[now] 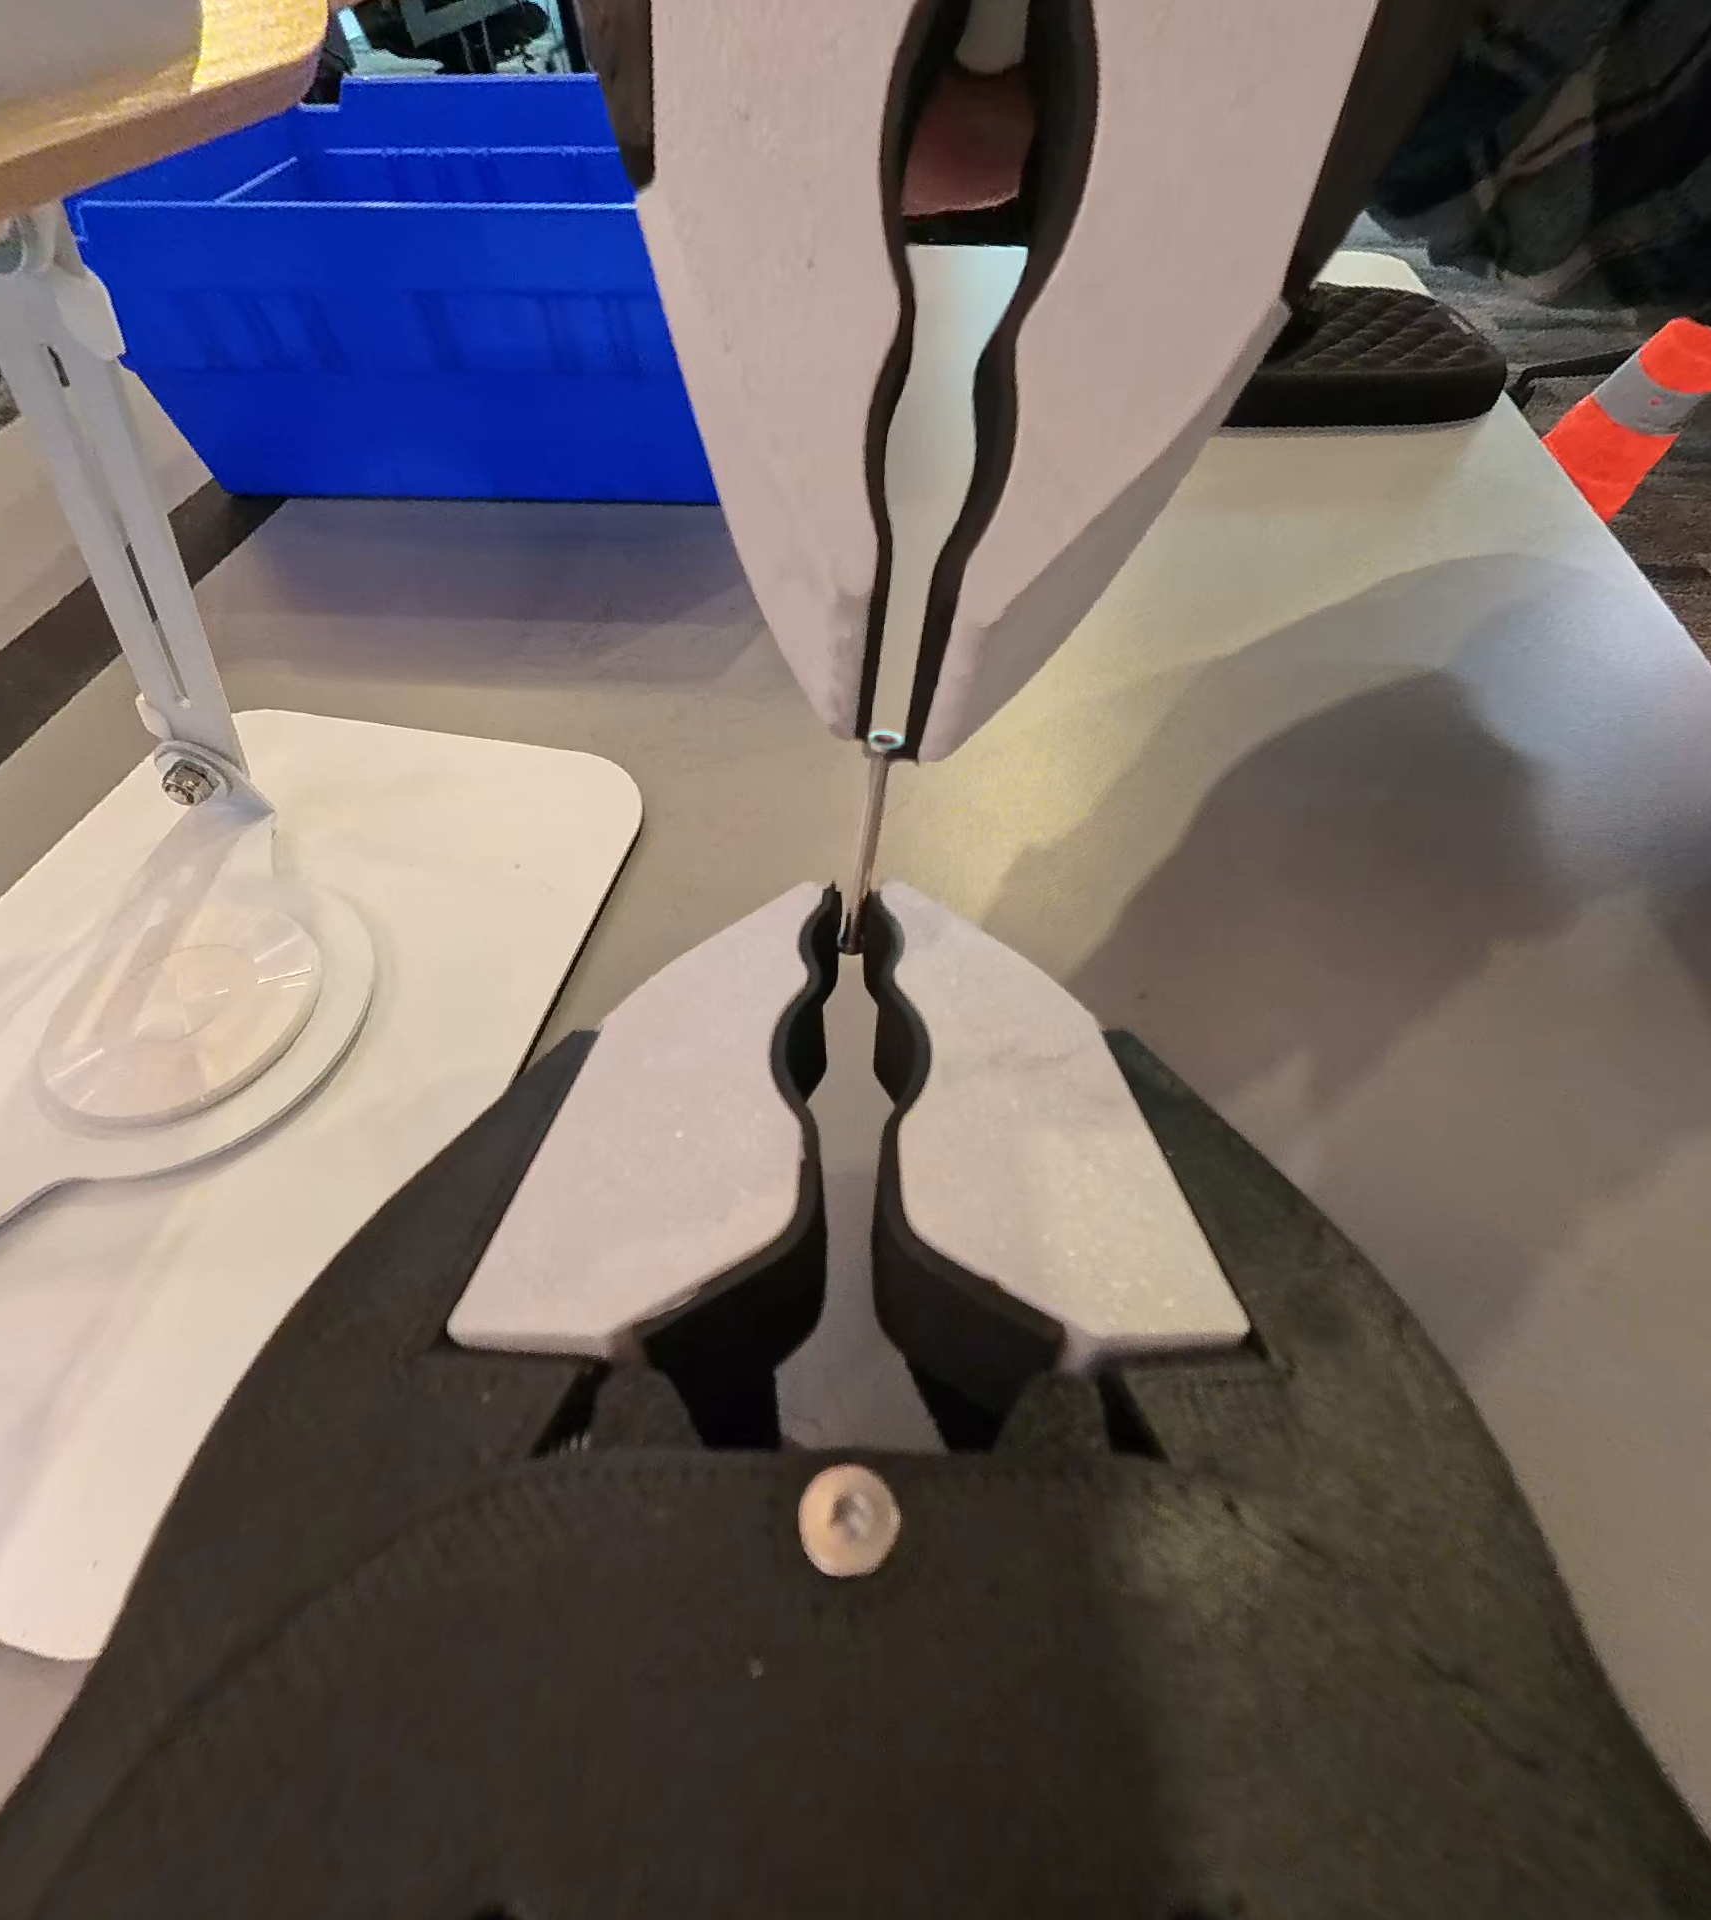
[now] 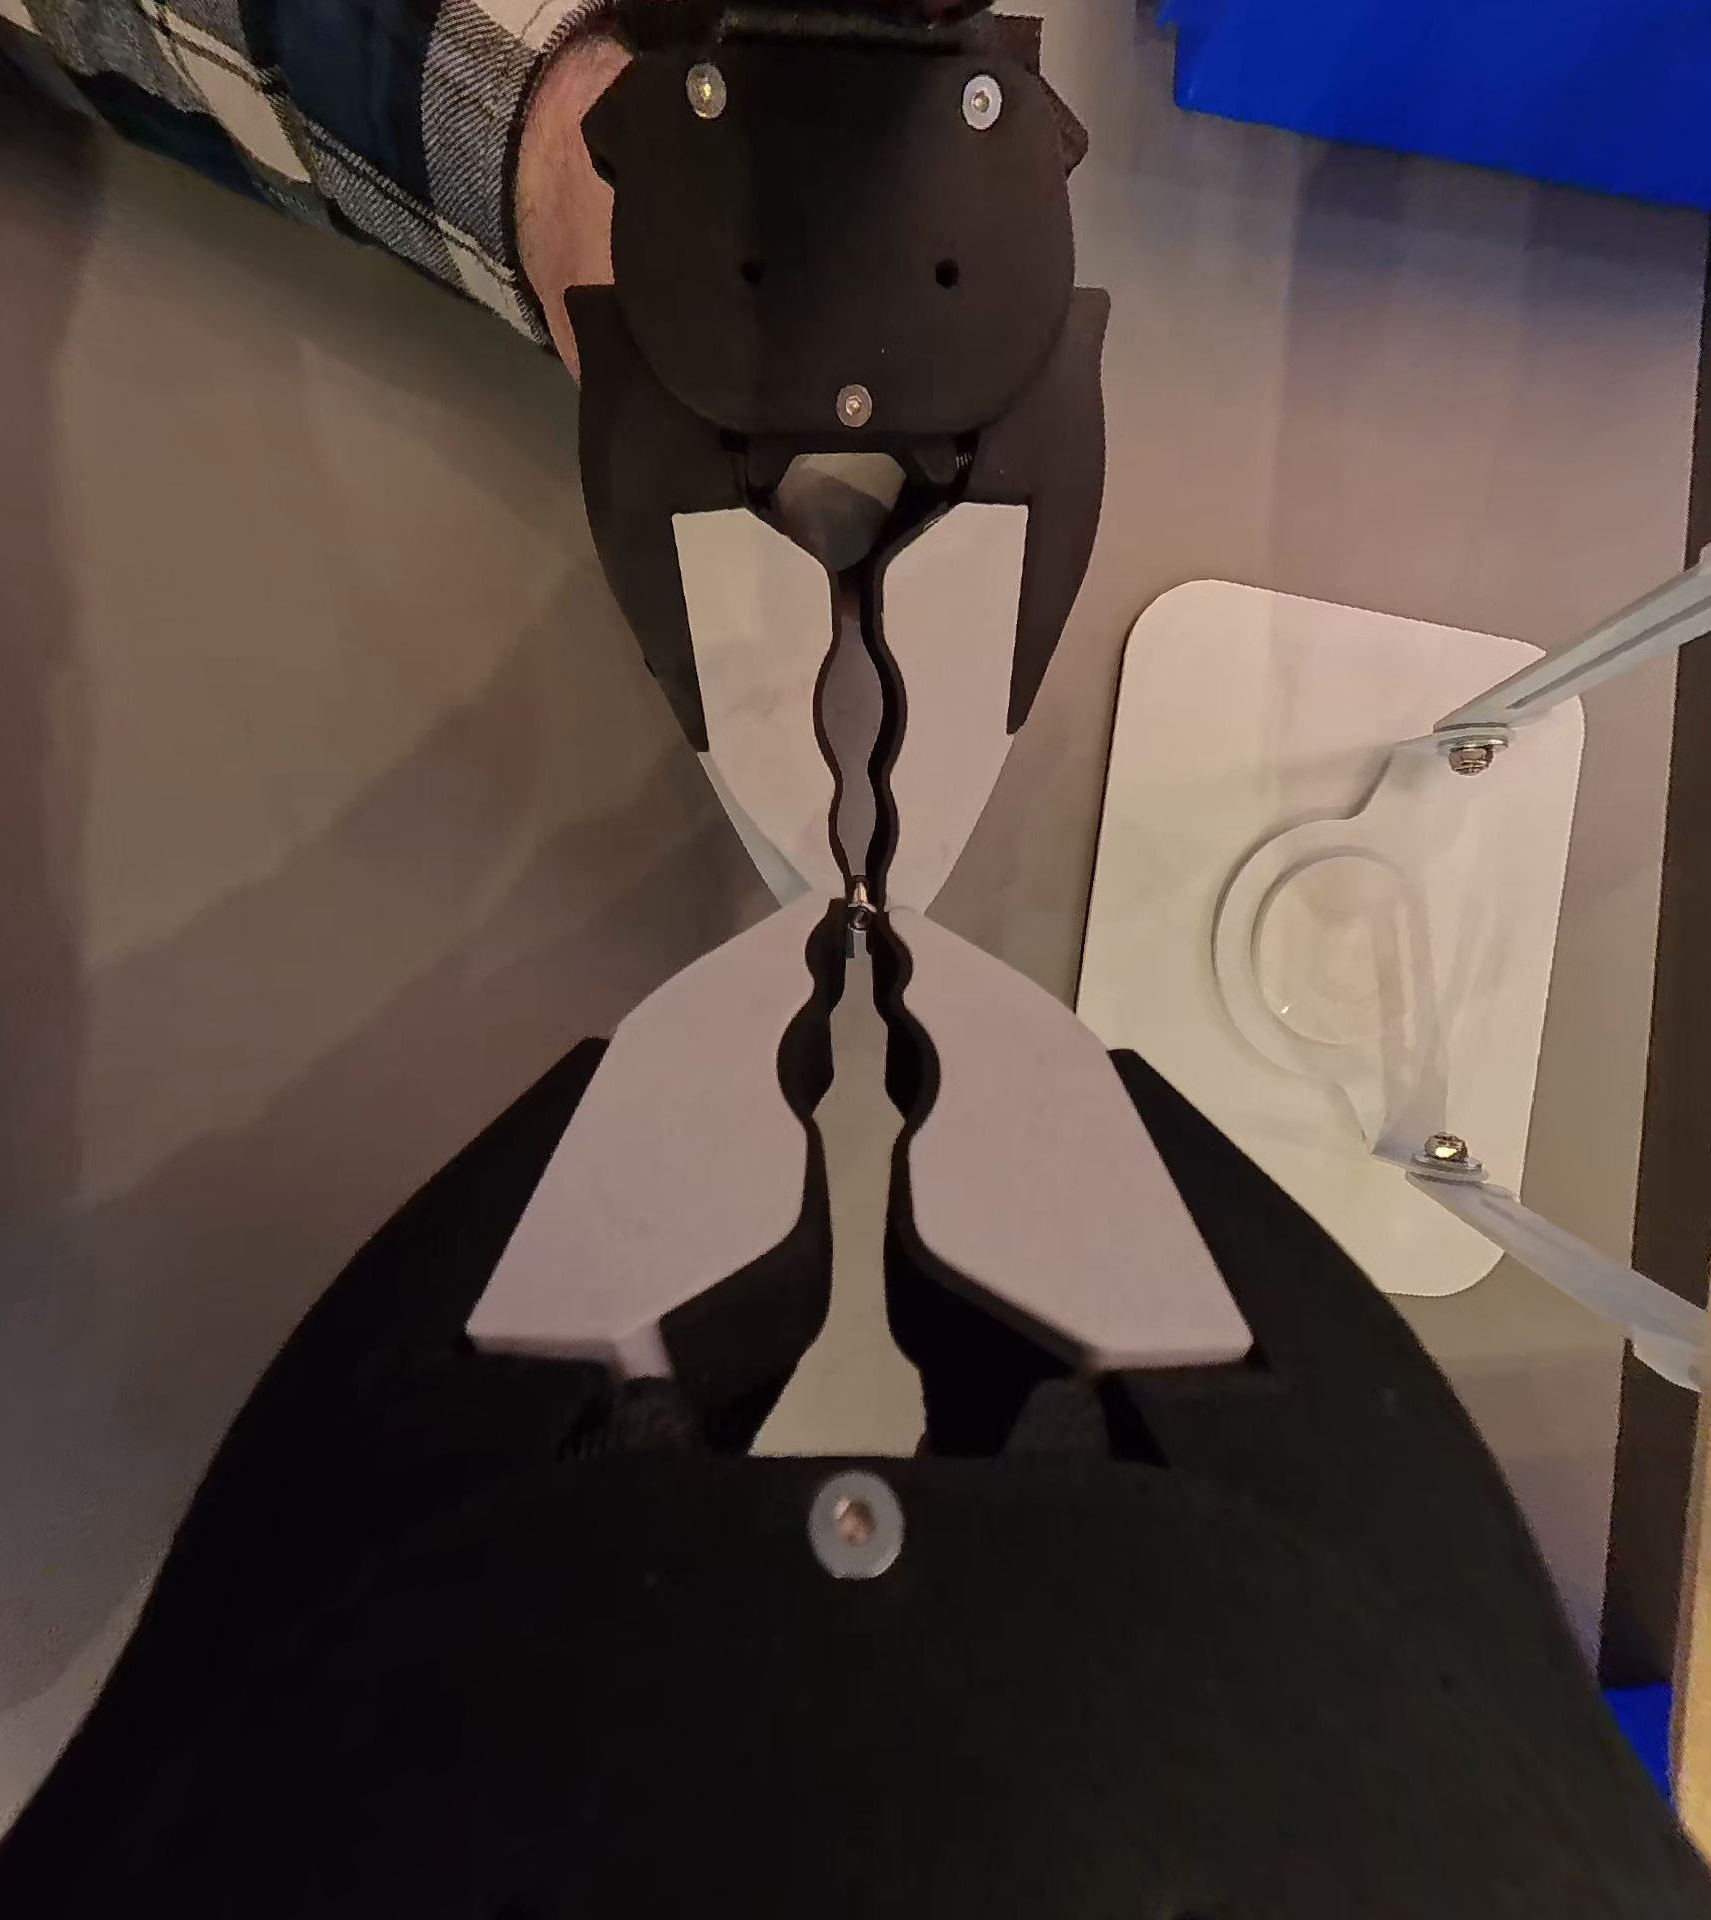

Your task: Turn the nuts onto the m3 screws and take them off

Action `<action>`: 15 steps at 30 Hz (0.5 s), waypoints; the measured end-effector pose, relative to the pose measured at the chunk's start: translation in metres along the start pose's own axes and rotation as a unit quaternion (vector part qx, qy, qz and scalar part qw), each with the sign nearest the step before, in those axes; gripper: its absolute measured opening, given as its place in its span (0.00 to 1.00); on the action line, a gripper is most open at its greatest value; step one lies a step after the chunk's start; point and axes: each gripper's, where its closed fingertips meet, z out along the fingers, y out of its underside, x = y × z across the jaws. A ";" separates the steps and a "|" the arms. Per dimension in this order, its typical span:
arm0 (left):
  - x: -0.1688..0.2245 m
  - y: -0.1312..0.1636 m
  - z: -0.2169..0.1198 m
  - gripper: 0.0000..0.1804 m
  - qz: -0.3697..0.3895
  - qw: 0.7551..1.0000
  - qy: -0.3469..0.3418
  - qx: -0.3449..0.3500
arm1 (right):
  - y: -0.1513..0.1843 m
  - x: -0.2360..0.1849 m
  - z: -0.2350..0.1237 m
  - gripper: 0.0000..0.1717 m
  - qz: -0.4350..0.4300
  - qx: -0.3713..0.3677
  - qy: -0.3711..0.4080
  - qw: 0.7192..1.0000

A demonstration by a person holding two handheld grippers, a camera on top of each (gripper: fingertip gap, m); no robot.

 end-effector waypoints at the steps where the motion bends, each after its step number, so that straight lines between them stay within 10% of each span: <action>1: -0.001 0.001 0.000 0.02 0.002 1.000 -0.003 -0.003 | 0.001 0.000 0.001 0.03 -0.002 -0.004 0.001 1.000; 15: -0.017 0.000 0.001 0.02 0.001 0.997 -0.076 -0.014 | 0.004 0.013 0.001 0.03 0.047 -0.002 0.044 0.998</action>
